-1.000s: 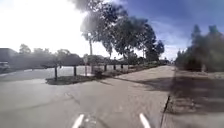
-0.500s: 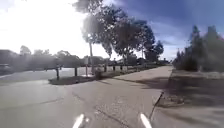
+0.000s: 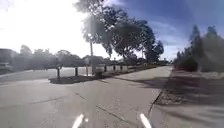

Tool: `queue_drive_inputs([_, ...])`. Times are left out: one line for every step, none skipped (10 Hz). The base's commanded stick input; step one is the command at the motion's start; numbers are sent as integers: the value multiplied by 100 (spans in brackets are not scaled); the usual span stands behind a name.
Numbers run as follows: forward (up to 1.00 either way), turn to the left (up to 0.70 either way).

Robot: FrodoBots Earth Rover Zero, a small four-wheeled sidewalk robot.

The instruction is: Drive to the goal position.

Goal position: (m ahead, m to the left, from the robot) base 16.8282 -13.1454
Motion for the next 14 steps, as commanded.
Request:
queue_drive_inputs([100,0])
queue_drive_inputs([100,0])
queue_drive_inputs([100,0])
queue_drive_inputs([100,0])
queue_drive_inputs([100,0])
queue_drive_inputs([100,0])
queue_drive_inputs([100,-40])
queue_drive_inputs([100,-40])
queue_drive_inputs([100,0])
queue_drive_inputs([100,0])
queue_drive_inputs([100,0])
queue_drive_inputs([100,0])
queue_drive_inputs([100,0])
queue_drive_inputs([100,-4])
